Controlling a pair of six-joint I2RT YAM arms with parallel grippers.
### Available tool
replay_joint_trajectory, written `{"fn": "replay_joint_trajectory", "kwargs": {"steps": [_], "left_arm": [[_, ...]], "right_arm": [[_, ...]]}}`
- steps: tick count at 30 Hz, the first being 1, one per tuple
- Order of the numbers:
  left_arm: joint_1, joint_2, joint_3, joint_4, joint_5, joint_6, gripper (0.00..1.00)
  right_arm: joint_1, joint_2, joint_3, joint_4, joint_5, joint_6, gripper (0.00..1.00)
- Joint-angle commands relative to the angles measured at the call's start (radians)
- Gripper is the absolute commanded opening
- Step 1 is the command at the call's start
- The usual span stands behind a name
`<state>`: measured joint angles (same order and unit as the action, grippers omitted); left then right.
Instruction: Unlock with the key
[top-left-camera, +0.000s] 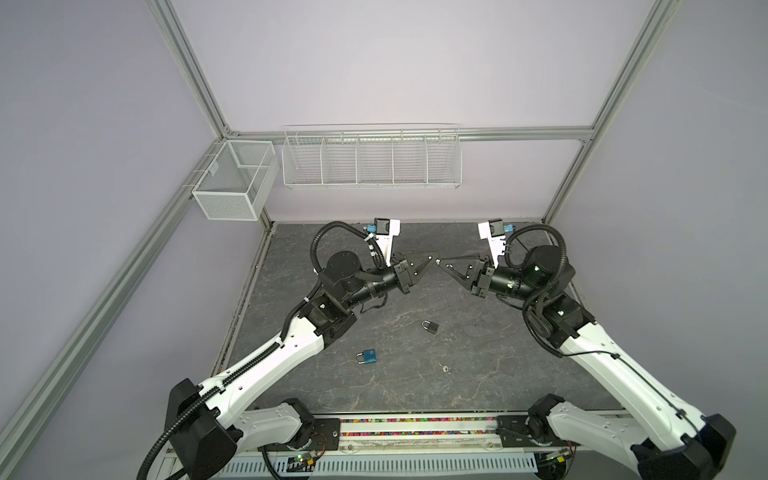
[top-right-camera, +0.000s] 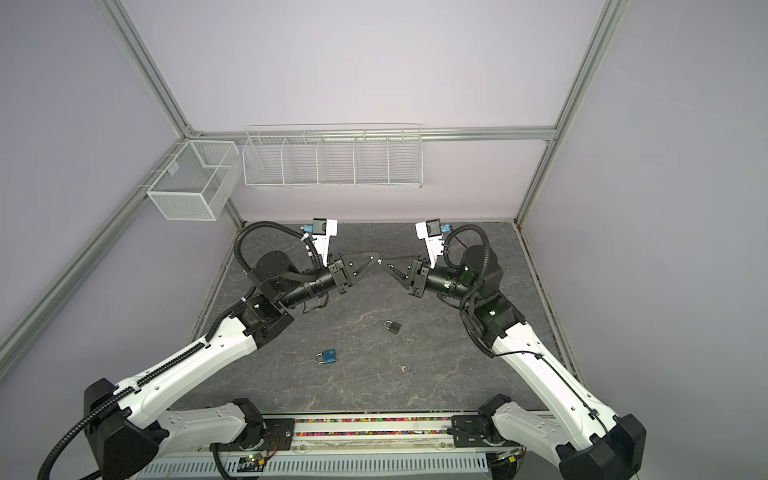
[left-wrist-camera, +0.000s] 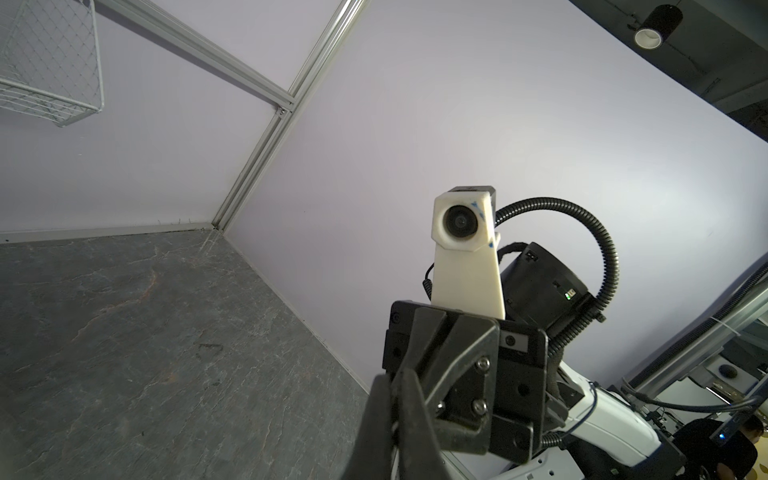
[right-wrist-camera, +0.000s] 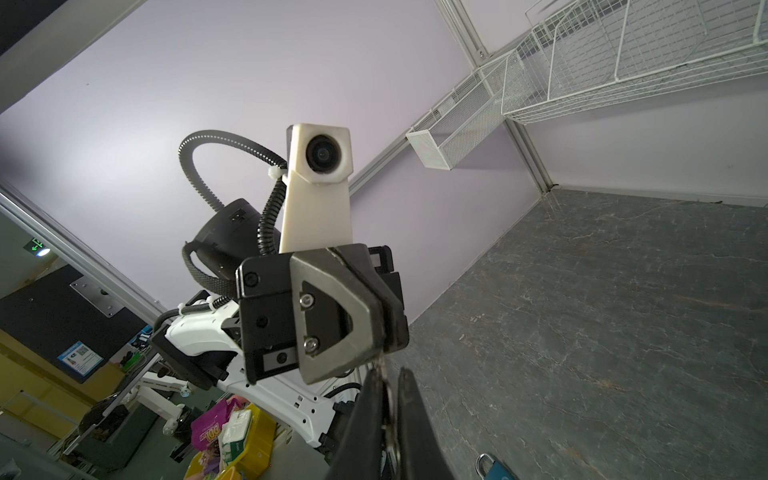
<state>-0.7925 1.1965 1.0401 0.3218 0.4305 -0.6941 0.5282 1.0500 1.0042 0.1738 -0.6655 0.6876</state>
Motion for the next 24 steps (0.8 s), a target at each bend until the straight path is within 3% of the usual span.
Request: {"fn": "replay_joint_trajectory", "kwargs": {"steps": [1,7,11,13,19,21,24], "left_arm": [[0.024,-0.052,-0.008,0.002,-0.119,0.038,0.00],[0.024,-0.057,-0.020,0.003,-0.126,0.043,0.01],[0.028,-0.057,-0.017,-0.026,-0.137,0.045,0.36],[0.035,-0.076,-0.015,-0.065,-0.154,0.050,0.47],[0.044,-0.183,-0.015,-0.475,-0.420,-0.021,0.54],[0.045,-0.215,-0.040,-0.629,-0.499,-0.113,0.55],[0.044,-0.240,-0.089,-0.793,-0.532,-0.269,0.58]], "right_arm": [[-0.016,-0.033,0.033,-0.113,0.071,-0.049,0.06],[-0.016,-0.020,0.038,-0.119,0.063,-0.037,0.06],[-0.017,-0.018,0.052,-0.155,0.077,-0.057,0.06],[-0.017,-0.012,0.069,-0.222,0.103,-0.089,0.06],[-0.015,0.014,0.058,-0.367,0.175,-0.166,0.06],[-0.004,0.032,0.039,-0.394,0.200,-0.190,0.07],[0.044,0.063,0.015,-0.427,0.270,-0.225,0.06]]}}
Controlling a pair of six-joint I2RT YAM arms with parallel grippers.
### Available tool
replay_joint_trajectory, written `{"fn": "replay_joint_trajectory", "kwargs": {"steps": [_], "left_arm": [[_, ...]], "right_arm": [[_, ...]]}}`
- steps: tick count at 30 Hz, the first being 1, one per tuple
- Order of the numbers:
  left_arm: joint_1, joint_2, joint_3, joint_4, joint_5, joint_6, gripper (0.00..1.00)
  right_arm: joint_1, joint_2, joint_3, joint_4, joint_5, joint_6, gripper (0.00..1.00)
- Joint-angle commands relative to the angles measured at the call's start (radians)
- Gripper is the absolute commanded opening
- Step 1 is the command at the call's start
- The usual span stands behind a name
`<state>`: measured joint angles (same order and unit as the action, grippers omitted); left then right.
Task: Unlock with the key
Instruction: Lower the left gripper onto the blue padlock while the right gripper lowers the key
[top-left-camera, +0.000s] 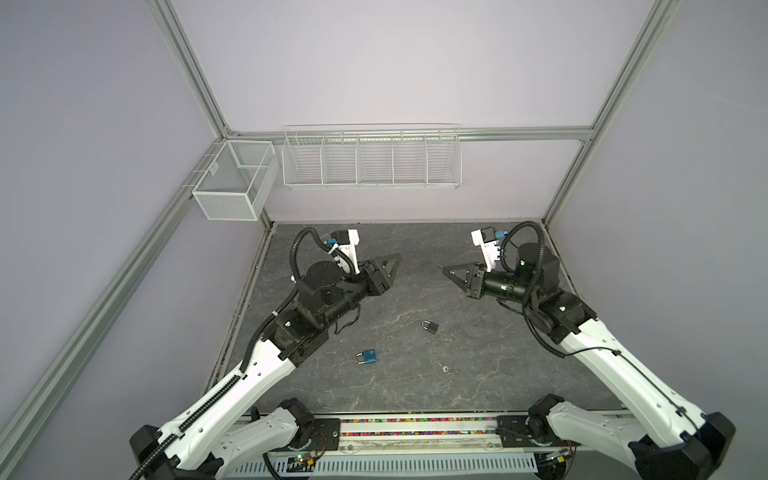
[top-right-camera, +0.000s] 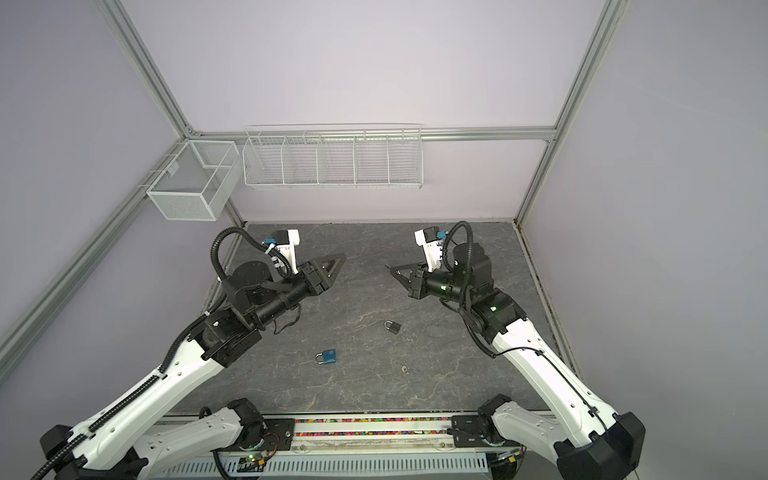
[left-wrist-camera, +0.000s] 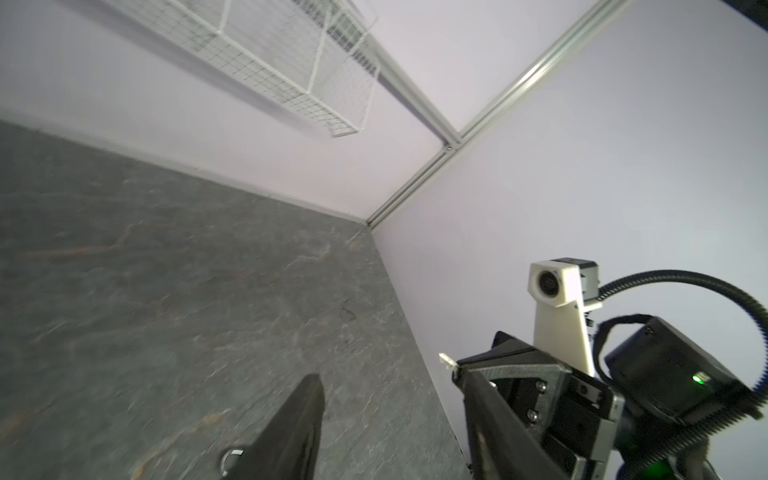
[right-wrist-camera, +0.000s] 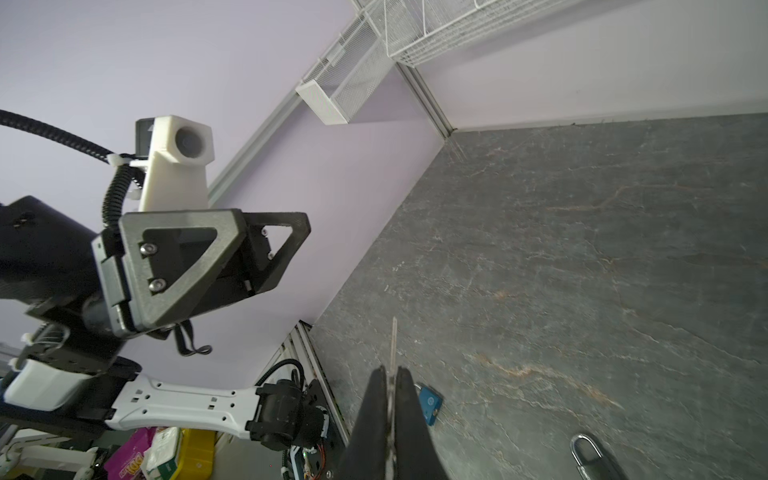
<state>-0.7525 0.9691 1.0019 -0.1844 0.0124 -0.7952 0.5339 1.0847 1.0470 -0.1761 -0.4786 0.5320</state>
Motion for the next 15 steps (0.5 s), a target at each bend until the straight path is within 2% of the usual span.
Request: {"fn": "replay_joint_trajectory", "kwargs": {"steps": [1,7,12,15], "left_arm": [[0.003,-0.013,-0.066,-0.329,-0.113,-0.210,0.58],[-0.039,0.018,-0.167,-0.556,-0.087,-0.486,0.59],[-0.129,0.024,-0.334,-0.505,-0.057,-0.752,0.60],[-0.177,0.041,-0.371,-0.531,-0.099,-0.831,0.62]], "right_arm": [[0.054,0.039,-0.034,-0.088,0.103,-0.081,0.07],[0.131,0.069,-0.132,-0.044,0.185,-0.084,0.07],[0.165,0.096,-0.216,0.054,0.170,-0.050,0.07],[0.169,0.102,-0.239,0.087,0.175,-0.035,0.06]]}}
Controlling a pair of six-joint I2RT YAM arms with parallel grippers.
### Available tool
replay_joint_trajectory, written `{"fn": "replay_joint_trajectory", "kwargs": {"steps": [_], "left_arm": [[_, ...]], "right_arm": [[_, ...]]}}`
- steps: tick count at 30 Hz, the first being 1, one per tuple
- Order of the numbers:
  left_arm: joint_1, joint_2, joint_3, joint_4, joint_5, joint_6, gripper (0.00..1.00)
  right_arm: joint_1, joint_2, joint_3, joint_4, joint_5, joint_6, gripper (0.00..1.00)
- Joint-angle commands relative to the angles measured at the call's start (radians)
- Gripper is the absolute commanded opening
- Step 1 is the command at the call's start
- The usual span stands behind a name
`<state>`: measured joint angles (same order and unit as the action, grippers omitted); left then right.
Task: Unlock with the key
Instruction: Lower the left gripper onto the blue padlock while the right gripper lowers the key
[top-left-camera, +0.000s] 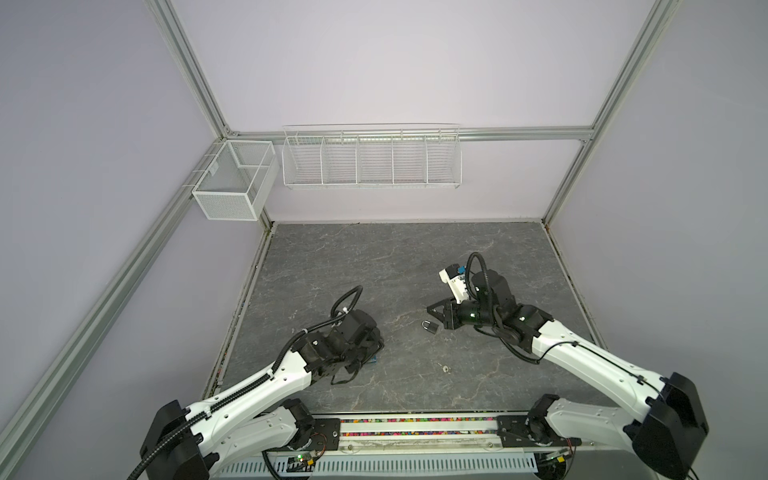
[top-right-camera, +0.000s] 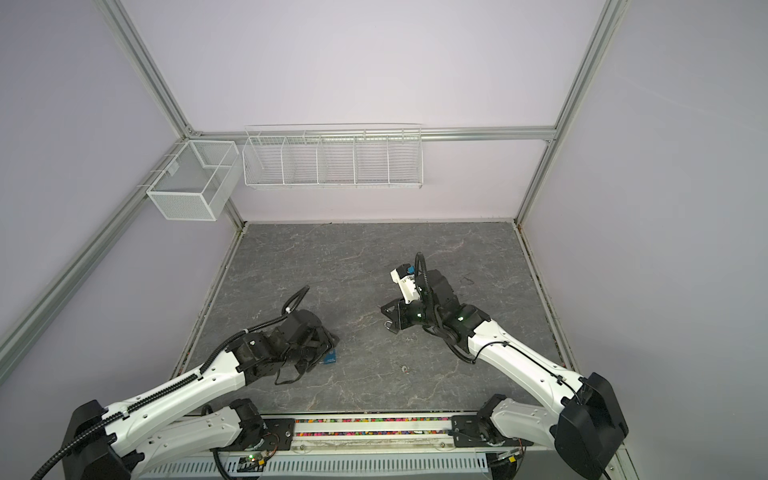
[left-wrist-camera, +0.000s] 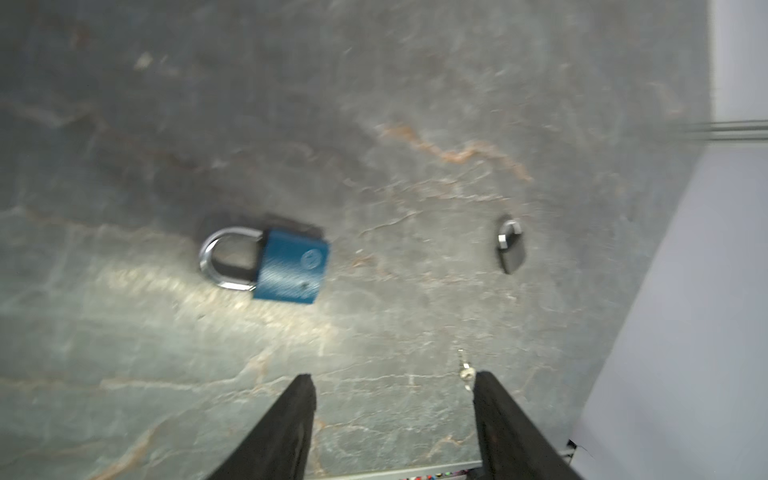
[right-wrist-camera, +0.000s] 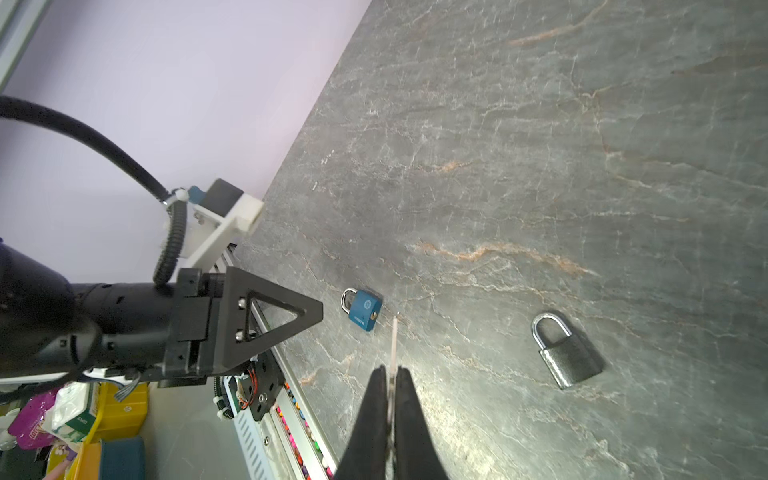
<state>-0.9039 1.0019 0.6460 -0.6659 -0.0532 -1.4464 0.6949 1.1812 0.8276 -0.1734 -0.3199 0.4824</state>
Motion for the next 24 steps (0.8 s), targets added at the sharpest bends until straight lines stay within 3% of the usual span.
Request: {"fn": "replay_joint_trajectory", "kwargs": {"steps": [1,12,24], "left_arm": [[-0.026,0.019,-0.023,-0.052,-0.028,-0.198,0.62],[-0.033,0.178,-0.013,0.015,-0.051,-0.245,0.63],[0.007,0.339,0.068,0.027,-0.122,-0.156,0.65]], "right_arm": [[0.007,0.010,-0.026,0.098,0.011,0.020,0.06],[0.008,0.025,-0.042,0.123,0.001,0.030,0.06],[0.003,0.018,-0.040,0.108,0.028,0.024,0.07]]}}
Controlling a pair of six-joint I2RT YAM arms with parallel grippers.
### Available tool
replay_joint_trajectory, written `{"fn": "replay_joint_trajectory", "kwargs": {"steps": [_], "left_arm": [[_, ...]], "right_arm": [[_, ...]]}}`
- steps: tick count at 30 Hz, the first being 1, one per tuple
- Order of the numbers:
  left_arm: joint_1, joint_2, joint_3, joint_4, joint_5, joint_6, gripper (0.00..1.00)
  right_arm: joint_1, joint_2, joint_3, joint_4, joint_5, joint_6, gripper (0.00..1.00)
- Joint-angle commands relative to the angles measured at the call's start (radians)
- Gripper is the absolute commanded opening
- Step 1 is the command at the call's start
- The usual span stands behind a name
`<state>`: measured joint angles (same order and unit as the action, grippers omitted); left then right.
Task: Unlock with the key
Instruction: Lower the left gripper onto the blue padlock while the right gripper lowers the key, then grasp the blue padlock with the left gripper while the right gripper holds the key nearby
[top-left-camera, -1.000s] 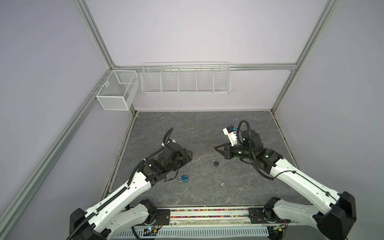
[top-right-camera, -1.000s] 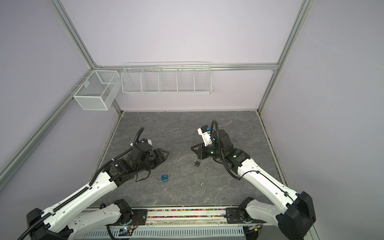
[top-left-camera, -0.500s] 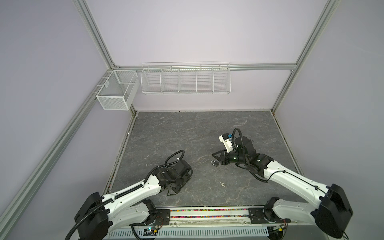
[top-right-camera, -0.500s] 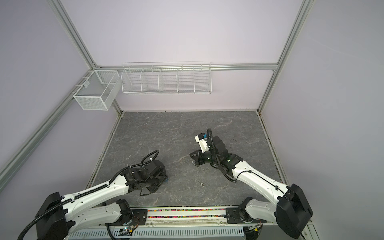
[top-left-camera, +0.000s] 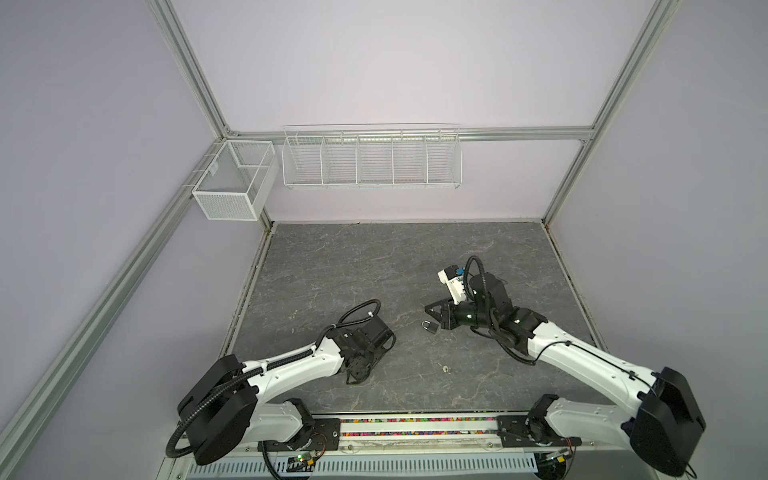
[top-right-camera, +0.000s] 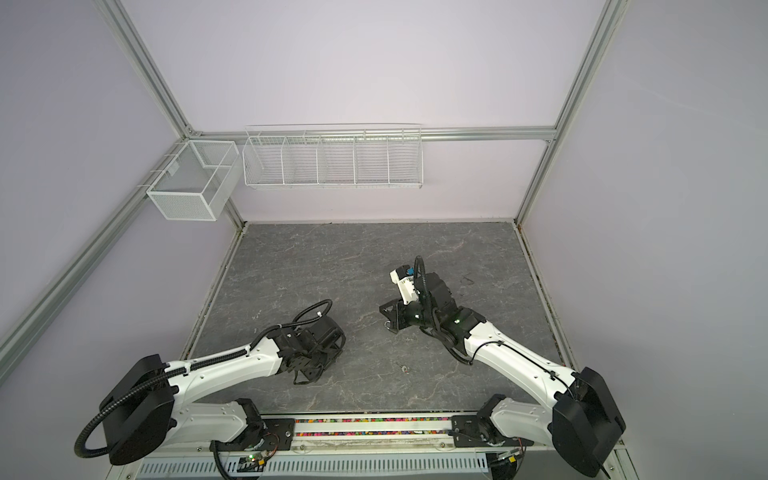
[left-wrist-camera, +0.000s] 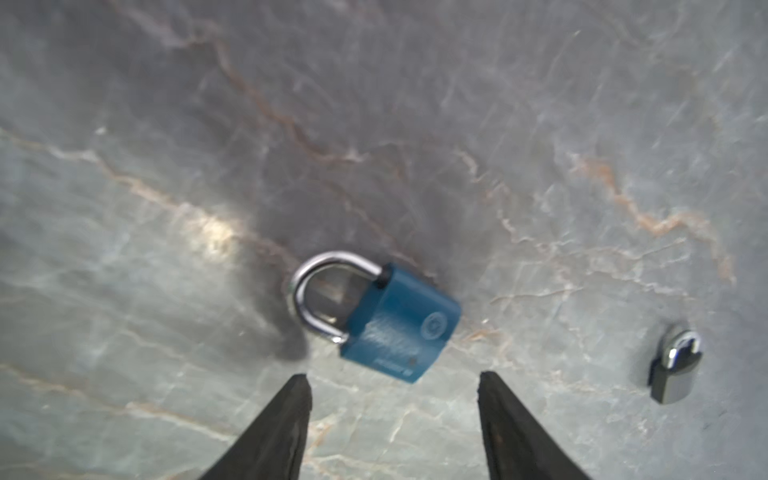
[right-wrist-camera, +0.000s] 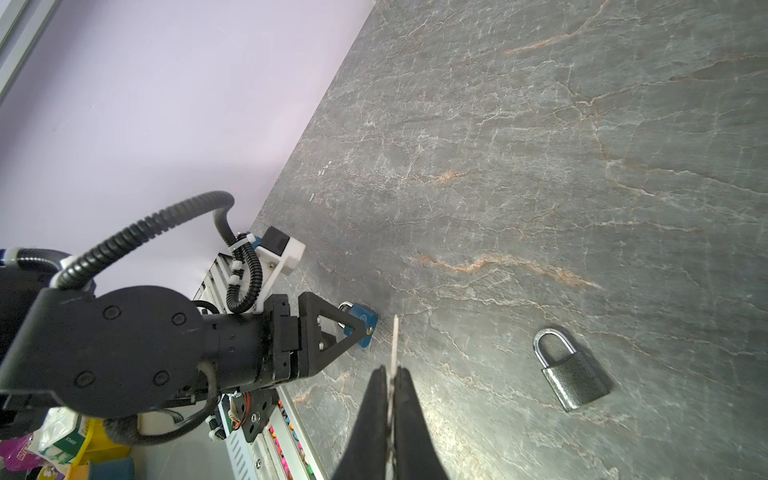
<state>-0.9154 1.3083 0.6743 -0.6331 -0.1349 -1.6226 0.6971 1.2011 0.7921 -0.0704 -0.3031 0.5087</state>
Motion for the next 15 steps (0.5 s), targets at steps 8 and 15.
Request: {"fn": "replay_joint_trajectory", "kwargs": {"steps": [8,15], "left_arm": [[0.103,0.180,0.173,-0.104,-0.026,0.222,0.65],[0.106,0.199,0.204,-0.137,-0.002,0.268,0.65]], "right_arm": [[-0.001,-0.006,-0.010,0.003,0.010,0.013,0.06],[-0.006,-0.012,-0.017,0.003,0.013,0.014,0.06]]}}
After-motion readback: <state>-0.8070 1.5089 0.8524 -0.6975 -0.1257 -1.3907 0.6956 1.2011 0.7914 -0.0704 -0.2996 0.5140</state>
